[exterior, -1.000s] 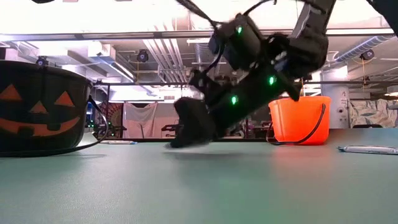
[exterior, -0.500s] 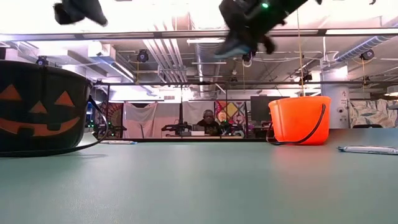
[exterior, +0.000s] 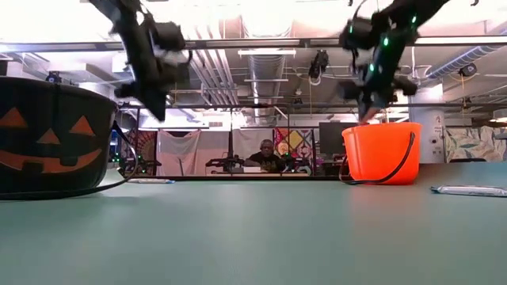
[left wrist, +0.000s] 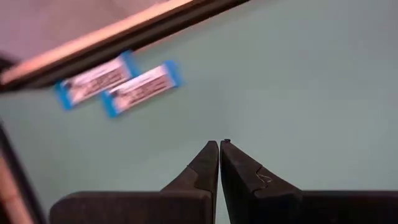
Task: Sort candy by brand, put in halloween buckets
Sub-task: Put the white chocolate into the orange bucket, then sort the white chocolates
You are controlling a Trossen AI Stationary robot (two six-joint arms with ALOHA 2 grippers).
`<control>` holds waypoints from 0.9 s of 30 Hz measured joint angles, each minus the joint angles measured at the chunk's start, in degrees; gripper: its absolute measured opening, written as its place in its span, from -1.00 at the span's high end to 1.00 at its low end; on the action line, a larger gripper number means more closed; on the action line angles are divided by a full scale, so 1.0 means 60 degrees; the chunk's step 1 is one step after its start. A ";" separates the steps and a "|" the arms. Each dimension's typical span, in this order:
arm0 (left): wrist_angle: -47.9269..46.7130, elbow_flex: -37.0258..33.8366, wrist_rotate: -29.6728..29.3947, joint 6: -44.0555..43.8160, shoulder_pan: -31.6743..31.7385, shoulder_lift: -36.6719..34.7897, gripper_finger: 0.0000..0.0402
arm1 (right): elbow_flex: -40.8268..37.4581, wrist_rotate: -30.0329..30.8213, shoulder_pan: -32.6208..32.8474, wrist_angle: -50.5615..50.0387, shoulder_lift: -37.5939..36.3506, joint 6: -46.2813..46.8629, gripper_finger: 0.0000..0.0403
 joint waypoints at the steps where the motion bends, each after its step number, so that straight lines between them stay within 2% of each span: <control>1: -0.0058 0.0035 -0.0007 -0.0159 0.0237 0.0311 1.00 | -0.0009 -0.0174 -0.0262 0.0013 0.0164 -0.0105 0.49; 6: -0.0236 0.0400 -0.0060 -0.0485 0.0646 0.1397 1.00 | -0.0004 -0.0324 -0.0921 0.0484 0.0908 -0.0564 0.41; 10: -0.0272 0.0680 -0.0970 -0.0824 0.0636 0.2043 1.00 | -0.0004 -0.0360 -0.0944 0.0563 0.1299 -0.1039 0.26; 16: -0.0337 0.1013 -0.1262 -0.2303 0.0649 0.2510 0.95 | 0.0190 -0.0622 -0.0738 -0.0029 0.0960 -0.1834 -0.04; 19: -0.0028 0.1033 -0.1494 -0.3589 0.0649 0.2594 0.88 | 0.0403 -0.0626 -0.0695 -0.0180 0.0487 -0.1834 -0.18; 22: -0.0113 0.0981 -0.2324 -0.5078 0.0685 0.2694 0.84 | 0.0665 -0.0615 -0.0689 -0.0205 0.0103 -0.1780 -0.30; 27: -0.0239 0.0883 -0.2745 -0.8605 0.1087 0.2752 0.82 | 0.1357 -0.0632 -0.0557 -0.0213 -0.0301 -0.1484 -0.40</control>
